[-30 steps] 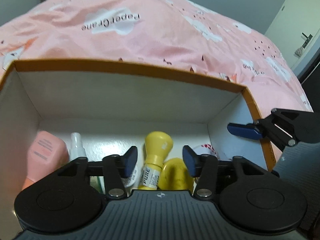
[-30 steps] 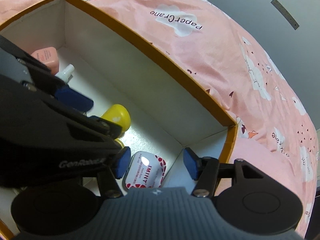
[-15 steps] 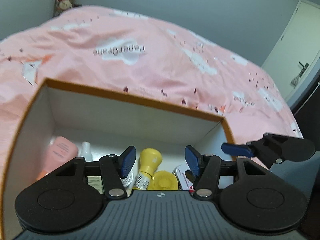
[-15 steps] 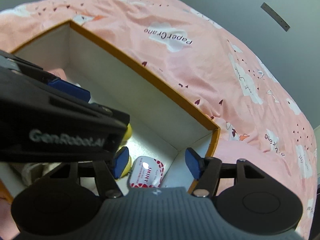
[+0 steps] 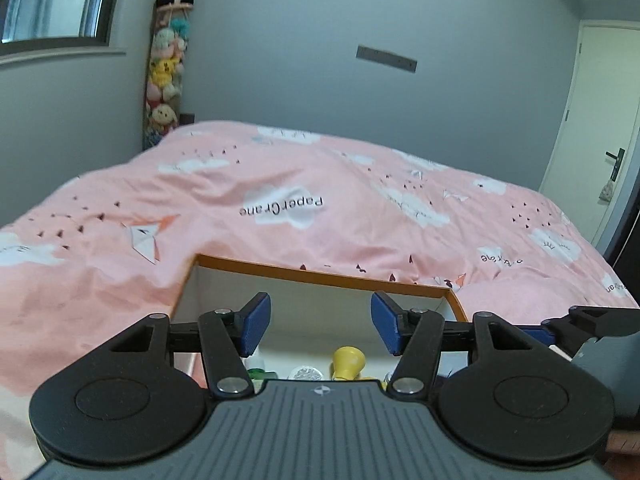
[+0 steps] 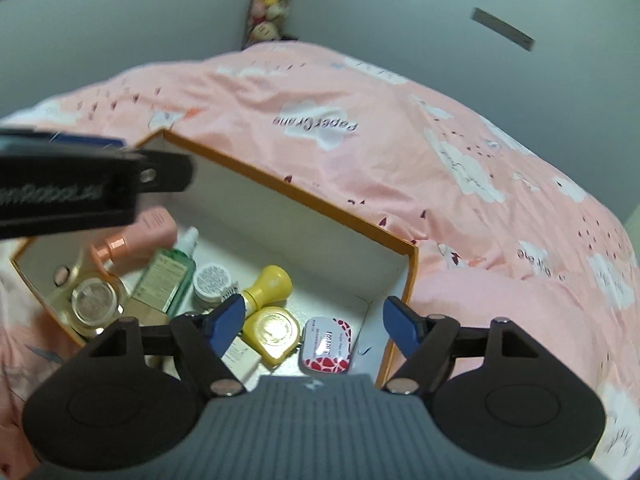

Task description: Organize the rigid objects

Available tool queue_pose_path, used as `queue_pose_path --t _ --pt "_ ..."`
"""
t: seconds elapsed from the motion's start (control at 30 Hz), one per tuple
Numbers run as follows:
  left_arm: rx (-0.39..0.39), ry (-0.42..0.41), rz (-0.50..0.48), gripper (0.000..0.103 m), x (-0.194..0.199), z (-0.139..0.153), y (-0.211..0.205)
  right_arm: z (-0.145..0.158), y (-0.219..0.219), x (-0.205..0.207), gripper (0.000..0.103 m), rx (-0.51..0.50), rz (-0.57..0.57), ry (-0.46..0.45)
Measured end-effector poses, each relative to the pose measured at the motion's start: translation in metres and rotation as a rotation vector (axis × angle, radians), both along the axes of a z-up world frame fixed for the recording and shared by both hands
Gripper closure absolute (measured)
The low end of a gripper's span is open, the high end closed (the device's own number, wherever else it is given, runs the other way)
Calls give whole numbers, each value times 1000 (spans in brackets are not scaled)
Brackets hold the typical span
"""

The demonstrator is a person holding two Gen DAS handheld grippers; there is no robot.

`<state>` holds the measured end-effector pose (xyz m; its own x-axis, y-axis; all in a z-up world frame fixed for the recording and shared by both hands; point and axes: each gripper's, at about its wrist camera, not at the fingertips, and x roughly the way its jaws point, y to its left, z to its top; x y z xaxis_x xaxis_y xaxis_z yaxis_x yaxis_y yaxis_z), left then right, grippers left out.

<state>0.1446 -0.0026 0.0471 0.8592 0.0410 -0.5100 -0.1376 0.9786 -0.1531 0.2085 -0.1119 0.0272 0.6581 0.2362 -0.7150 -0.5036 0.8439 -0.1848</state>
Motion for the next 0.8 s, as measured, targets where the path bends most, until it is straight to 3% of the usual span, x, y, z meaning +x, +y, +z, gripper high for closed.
queue_pose_path --t 0.27,0.5,0.63,0.8 --pt "121 -34 1 32 -44 6 -4 19 -23 -43 19 173 -139 -77" --pt "157 -63 -22 27 -85 0 6 19 -33 -87 15 303 -212 -101" --pt "162 -52 -6 16 -105 -12 13 14 -32 -109 13 318 -210 -112" --pt "150 -22 81 9 -122 -20 23 5 -34 -127 7 324 -228 -120"
